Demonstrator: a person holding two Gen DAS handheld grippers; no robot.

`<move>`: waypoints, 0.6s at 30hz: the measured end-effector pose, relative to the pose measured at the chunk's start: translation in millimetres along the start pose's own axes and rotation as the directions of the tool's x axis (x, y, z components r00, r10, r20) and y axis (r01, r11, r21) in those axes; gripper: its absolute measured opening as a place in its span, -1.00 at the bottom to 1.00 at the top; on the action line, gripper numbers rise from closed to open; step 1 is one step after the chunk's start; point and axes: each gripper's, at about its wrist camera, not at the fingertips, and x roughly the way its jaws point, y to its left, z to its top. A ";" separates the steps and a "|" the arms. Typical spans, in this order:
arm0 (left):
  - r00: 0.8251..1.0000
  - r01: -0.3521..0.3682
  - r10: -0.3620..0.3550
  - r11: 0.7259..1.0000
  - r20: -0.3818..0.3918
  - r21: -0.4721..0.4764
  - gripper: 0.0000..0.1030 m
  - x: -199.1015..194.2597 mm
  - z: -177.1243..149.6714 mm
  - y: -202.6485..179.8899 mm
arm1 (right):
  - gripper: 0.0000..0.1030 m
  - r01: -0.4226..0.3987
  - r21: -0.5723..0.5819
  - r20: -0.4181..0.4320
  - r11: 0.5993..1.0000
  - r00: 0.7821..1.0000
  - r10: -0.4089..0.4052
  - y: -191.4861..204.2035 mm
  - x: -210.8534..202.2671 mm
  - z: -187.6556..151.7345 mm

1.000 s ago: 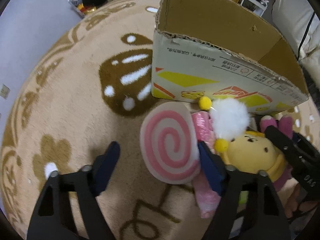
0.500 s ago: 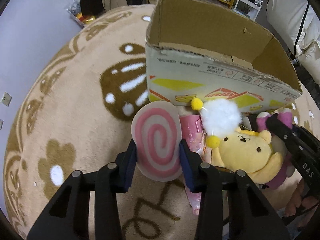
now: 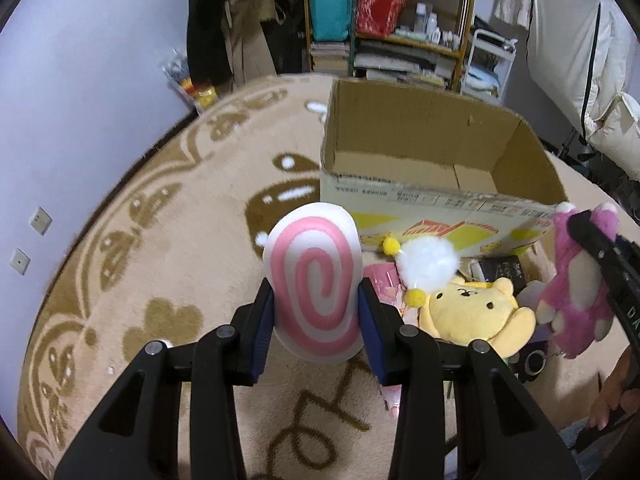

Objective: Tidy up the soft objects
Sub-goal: 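Grasp the pink-white swirl cushion with the left tool while the right tool lifts the bunny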

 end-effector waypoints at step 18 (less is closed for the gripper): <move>0.943 -0.130 0.119 0.991 0.311 0.014 -0.26 -77.5 21.6 -5.6 | -0.54 0.091 -0.109 0.227 0.990 0.972 -0.064 36.3 -56.3 37.8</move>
